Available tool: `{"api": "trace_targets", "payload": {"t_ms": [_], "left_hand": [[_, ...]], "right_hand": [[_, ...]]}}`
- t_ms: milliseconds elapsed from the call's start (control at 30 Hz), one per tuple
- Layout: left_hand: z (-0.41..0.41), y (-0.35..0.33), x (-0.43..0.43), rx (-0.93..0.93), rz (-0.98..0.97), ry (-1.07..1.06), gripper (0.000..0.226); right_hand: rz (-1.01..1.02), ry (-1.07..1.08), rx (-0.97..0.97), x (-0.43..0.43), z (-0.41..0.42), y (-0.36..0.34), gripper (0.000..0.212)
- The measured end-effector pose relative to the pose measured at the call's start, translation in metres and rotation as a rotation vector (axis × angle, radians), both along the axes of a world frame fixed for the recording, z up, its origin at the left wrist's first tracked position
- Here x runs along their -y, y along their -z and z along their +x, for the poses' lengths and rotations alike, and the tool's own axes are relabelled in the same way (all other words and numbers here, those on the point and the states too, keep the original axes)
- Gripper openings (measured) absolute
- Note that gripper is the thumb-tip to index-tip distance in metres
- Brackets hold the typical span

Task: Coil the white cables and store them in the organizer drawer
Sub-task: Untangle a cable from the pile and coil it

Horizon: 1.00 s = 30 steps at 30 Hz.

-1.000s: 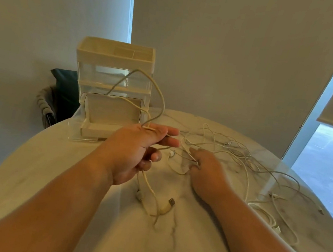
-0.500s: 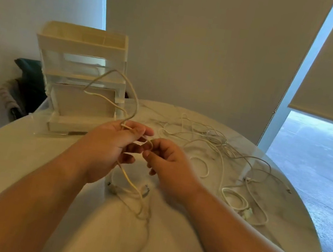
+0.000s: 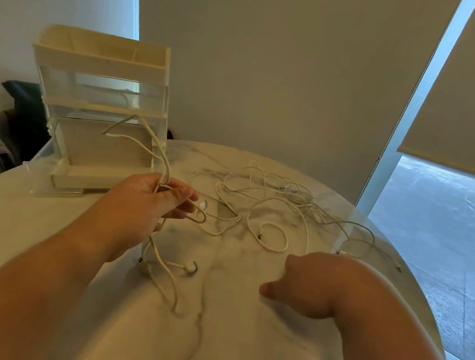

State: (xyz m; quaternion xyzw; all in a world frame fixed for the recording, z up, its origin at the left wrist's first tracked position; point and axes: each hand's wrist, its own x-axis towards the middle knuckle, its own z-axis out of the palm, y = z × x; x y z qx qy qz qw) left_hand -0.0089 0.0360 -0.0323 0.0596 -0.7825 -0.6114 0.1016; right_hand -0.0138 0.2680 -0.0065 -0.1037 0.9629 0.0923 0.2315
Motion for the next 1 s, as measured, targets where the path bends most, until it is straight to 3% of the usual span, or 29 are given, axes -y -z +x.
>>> {"api": "trace_targets", "payload": {"t_ms": [267,367,400,467,533,600,633,700,767,867,1000], "left_hand": [[0.006,-0.003,-0.009,0.026,0.033,0.013,0.022],[0.007,-0.002,-0.015,0.031,0.082,0.028,0.023],[0.008,-0.001,-0.018,0.028,0.113,0.044,0.024],[0.009,0.000,-0.022,0.017,0.175,0.089,0.026],[0.010,0.001,-0.025,0.010,0.215,0.135,0.029],[0.010,0.002,-0.024,0.010,0.236,0.164,0.029],[0.009,0.001,-0.023,0.014,0.268,0.181,0.029],[0.010,-0.003,-0.019,0.024,0.352,0.219,0.027],[0.011,-0.008,-0.011,0.017,0.327,0.232,0.024],[0.012,-0.016,0.013,0.001,0.288,0.202,0.018],[0.015,-0.031,0.048,-0.124,0.548,0.310,0.012]], "right_hand": [[-0.108,0.091,-0.009,0.016,-0.022,0.033,0.097],[-0.188,0.099,-0.173,0.012,-0.028,0.035,0.100],[-0.280,0.069,-0.272,0.013,-0.030,0.037,0.098],[-0.719,-0.056,-0.360,0.023,-0.032,0.041,0.084],[-1.245,-0.181,-0.239,0.044,-0.034,0.051,0.058],[-1.488,-0.146,-0.205,0.061,-0.039,0.061,0.025],[-1.559,-0.093,-0.194,0.065,-0.041,0.062,0.016],[-1.633,-0.050,-0.190,0.066,-0.041,0.060,0.019],[-1.701,-0.017,-0.235,0.062,-0.042,0.056,0.023],[-1.924,0.212,-0.230,0.054,-0.047,0.051,0.027],[-1.948,0.330,-0.251,0.044,-0.057,0.055,0.021]]}}
